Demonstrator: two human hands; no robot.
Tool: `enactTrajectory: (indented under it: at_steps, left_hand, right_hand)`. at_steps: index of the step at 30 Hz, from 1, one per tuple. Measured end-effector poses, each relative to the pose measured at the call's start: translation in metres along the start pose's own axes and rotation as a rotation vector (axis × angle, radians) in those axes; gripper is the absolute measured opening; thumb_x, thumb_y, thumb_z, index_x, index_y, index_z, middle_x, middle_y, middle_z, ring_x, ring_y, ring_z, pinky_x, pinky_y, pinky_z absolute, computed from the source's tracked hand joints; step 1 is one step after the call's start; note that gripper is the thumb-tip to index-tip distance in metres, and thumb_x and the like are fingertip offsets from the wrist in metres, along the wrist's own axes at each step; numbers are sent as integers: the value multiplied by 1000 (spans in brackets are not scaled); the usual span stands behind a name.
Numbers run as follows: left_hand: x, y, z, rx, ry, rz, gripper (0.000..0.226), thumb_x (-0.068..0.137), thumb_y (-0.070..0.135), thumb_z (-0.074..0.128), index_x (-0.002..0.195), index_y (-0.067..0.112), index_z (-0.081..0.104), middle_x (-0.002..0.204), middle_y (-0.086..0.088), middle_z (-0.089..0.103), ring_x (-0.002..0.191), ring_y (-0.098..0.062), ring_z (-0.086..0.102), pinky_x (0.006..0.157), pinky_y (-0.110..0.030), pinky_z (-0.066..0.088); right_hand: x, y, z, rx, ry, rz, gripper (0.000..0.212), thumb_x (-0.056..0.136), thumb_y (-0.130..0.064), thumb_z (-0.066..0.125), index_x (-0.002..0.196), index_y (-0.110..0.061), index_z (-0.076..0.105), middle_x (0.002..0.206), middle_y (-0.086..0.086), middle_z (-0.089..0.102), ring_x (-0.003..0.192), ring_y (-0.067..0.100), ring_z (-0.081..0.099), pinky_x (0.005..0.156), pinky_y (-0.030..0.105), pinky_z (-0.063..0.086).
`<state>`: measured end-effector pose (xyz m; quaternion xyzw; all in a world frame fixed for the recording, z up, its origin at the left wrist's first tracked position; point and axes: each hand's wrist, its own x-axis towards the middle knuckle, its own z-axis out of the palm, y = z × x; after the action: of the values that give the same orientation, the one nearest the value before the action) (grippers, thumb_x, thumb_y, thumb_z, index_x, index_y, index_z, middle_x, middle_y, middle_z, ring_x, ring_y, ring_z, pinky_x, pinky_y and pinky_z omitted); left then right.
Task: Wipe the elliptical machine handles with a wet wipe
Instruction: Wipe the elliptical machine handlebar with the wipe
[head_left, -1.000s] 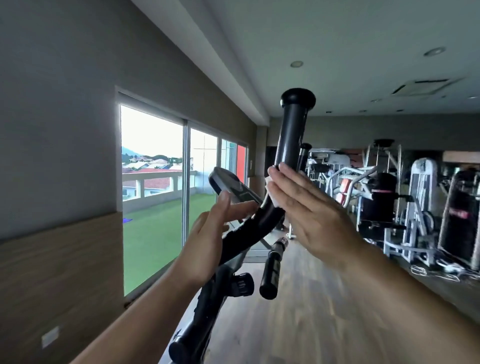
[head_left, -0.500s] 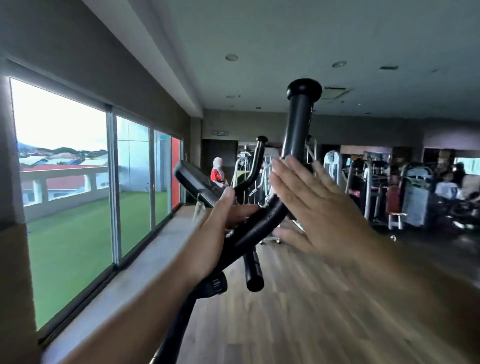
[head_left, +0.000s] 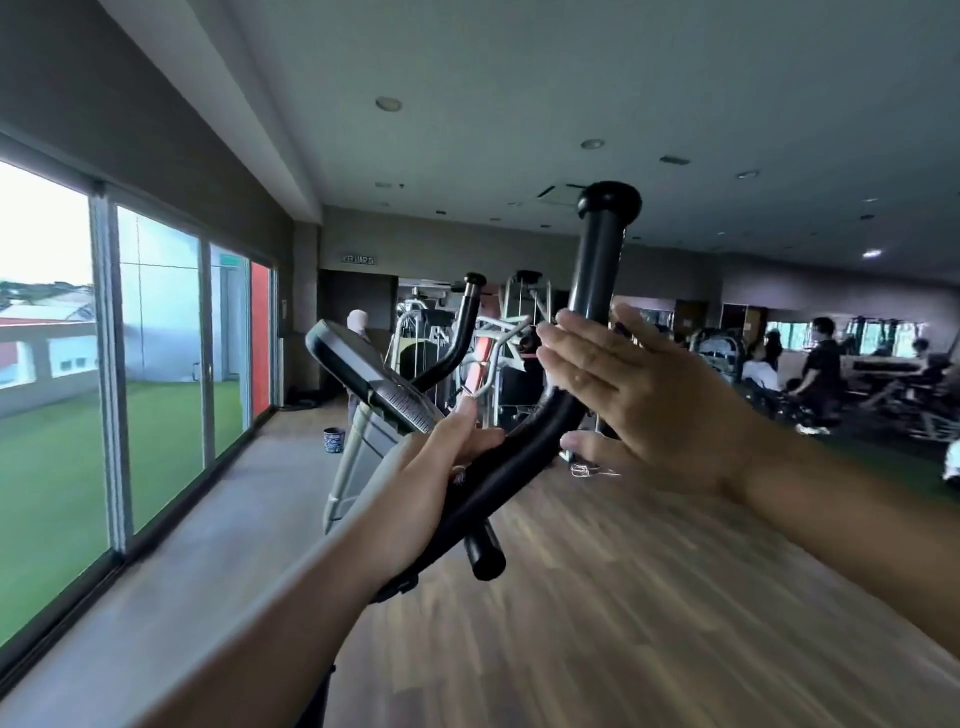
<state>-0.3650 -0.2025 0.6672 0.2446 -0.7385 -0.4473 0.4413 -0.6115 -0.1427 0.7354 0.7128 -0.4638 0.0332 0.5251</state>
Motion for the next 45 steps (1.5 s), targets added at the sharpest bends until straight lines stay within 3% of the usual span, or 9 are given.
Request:
enactTrajectory:
  at_steps: [8, 11, 15, 21, 25, 28, 36, 42, 45]
  left_hand:
    - [0, -12, -12, 46, -31, 41, 61, 92, 76, 30, 113, 44, 77, 118, 23, 74, 113, 0, 68, 116, -40, 39]
    - [1, -15, -23, 61, -97, 76, 54, 102, 66, 27, 112, 45, 76, 113, 11, 77, 104, -7, 72, 107, -37, 47]
    - [11, -27, -39, -43, -255, 88, 63, 88, 81, 33, 119, 44, 73, 115, -20, 75, 98, -37, 76, 100, -57, 53]
    - [15, -42, -62, -67, -362, 125, 59, 92, 72, 32, 120, 42, 74, 116, 17, 76, 111, -6, 70, 112, -44, 45]
    - [15, -50, -69, -102, -407, 118, 58, 100, 63, 32, 131, 32, 69, 121, 9, 75, 106, -16, 74, 110, -44, 48]
    - [16, -56, -71, -112, -400, 116, 50, 105, 58, 34, 129, 32, 70, 119, 5, 76, 107, -18, 73, 107, -45, 48]
    - [17, -65, -71, -132, -415, 119, 62, 93, 71, 38, 130, 33, 69, 112, 1, 78, 108, -18, 72, 104, -42, 48]
    - [12, -59, -66, -128, -380, 136, 48, 104, 58, 36, 125, 34, 72, 100, -4, 80, 89, -13, 73, 80, -29, 48]
    - [8, -55, -63, -218, -365, 113, 48, 100, 58, 43, 121, 28, 75, 97, -27, 74, 85, -33, 69, 71, -28, 47]
  right_hand:
    - [25, 2, -28, -78, -153, -74, 67, 100, -52, 39, 151, -11, 52, 157, 9, 53, 153, 26, 39, 129, 52, 13]
    - [38, -17, -28, -41, -405, -127, 75, 96, -57, 27, 156, -16, 44, 161, 5, 48, 156, 22, 33, 131, 47, 7]
    - [61, -13, -50, -136, -485, -79, 80, 88, -58, 17, 144, -22, 60, 146, 1, 62, 146, 18, 47, 126, 39, -10]
    - [81, -51, -52, -171, -788, -75, 91, 80, -59, 5, 146, -23, 55, 141, -3, 62, 140, 15, 49, 132, 43, -5]
    - [95, -48, -65, -324, -813, 30, 79, 85, -51, 10, 138, -23, 61, 136, -2, 64, 138, 18, 49, 132, 47, -4]
    - [88, -71, -59, -153, -895, 58, 68, 90, -49, 28, 146, -22, 53, 146, -1, 58, 145, 18, 43, 132, 46, -6]
    - [8, -101, -29, -5, -531, 225, 89, 88, -37, 42, 167, -17, 5, 176, 4, 2, 163, 22, -4, 132, 44, -3]
    - [-13, -103, -15, 77, -381, 400, 84, 105, -61, 29, 166, -14, -3, 176, 4, -11, 162, 19, -13, 131, 46, 0]
    - [-15, -123, -1, 177, -314, 273, 89, 102, -72, 24, 167, -14, 6, 176, 3, -5, 163, 22, -6, 133, 48, 2]
